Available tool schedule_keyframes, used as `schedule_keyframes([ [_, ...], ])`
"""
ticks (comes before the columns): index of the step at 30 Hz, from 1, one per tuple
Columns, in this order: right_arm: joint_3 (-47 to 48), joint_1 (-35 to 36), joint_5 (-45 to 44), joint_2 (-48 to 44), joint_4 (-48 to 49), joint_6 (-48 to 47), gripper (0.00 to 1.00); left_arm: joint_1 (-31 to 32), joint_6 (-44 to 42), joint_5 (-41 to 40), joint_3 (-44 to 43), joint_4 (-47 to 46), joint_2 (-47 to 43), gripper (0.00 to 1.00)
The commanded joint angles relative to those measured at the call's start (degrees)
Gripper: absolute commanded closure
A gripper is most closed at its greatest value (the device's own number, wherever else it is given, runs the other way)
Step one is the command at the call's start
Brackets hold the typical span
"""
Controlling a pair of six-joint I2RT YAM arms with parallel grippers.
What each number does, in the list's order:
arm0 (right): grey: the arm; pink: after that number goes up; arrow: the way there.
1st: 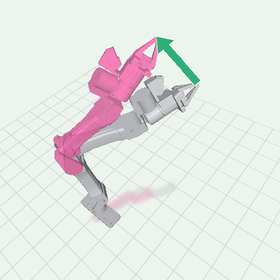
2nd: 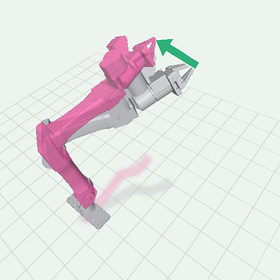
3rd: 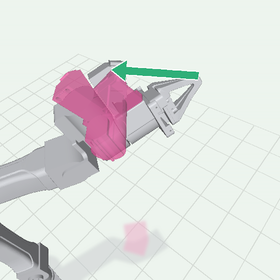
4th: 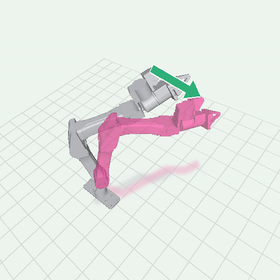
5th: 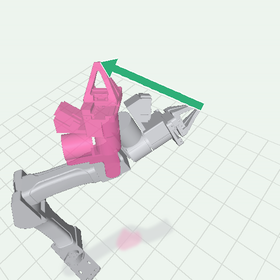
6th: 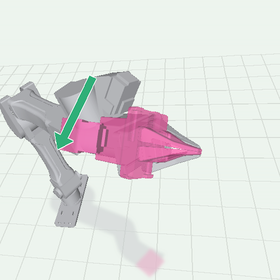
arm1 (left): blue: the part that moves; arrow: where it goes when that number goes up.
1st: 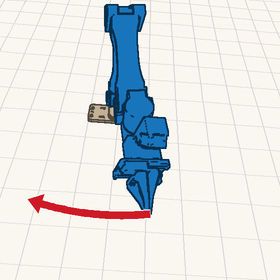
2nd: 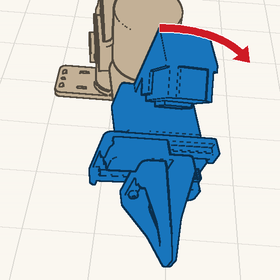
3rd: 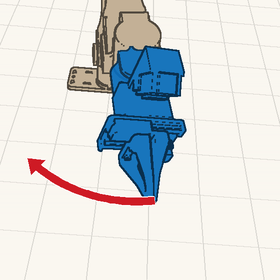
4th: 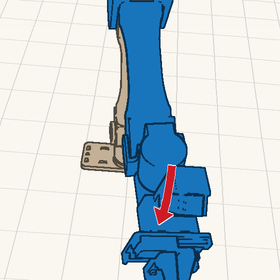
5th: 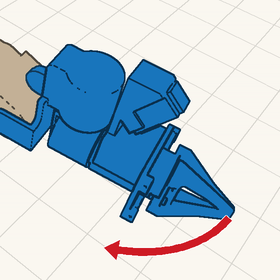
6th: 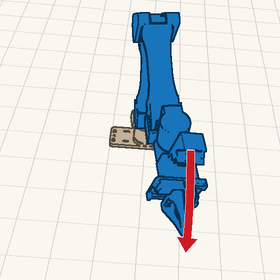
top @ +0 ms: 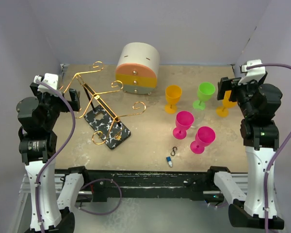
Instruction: Place the wine glass upside down on the wine glass rack
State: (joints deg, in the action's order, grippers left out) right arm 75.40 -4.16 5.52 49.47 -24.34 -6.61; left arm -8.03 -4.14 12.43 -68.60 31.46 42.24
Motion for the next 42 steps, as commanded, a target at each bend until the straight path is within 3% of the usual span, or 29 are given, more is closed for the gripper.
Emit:
schedule_keyframes([
  [1, 1.2, -0.7, 1.4, -0.6, 1.4, 0.1, 0.0, -0.6, -1.0, 2.4, 0.3, -2.0, 0.0, 0.01],
  [7, 1.9, -1.0, 0.8, -0.6, 1.7, 0.2, 0.0, -0.8, -2.0, 3.6, -0.7, -1.6, 1.0, 0.01],
  [14, 2.9, -1.1, 1.4, -0.9, 1.5, -1.5, 0.0, -0.8, -5.2, 11.2, -2.5, 0.8, 2.0, 0.01],
  [20, 3.5, -1.1, 7.4, 0.0, -1.8, -5.1, 0.0, -0.8, -13.9, 19.1, -6.0, 7.3, 3.9, 0.01],
  [26, 1.5, -1.1, 12.1, -0.3, -1.2, -5.9, 0.0, -0.8, -27.6, 24.5, -11.0, 22.8, 10.6, 0.0],
  [31, 0.8, -1.1, 13.8, -0.1, -1.5, -5.5, 0.0, -0.8, -31.7, 26.9, -12.2, 27.0, 14.9, 0.08],
  [42, -0.4, -1.1, 15.1, -1.0, -1.0, -4.9, 0.0, 1.0, -31.1, 25.7, -15.0, 27.4, 22.9, 0.35],
])
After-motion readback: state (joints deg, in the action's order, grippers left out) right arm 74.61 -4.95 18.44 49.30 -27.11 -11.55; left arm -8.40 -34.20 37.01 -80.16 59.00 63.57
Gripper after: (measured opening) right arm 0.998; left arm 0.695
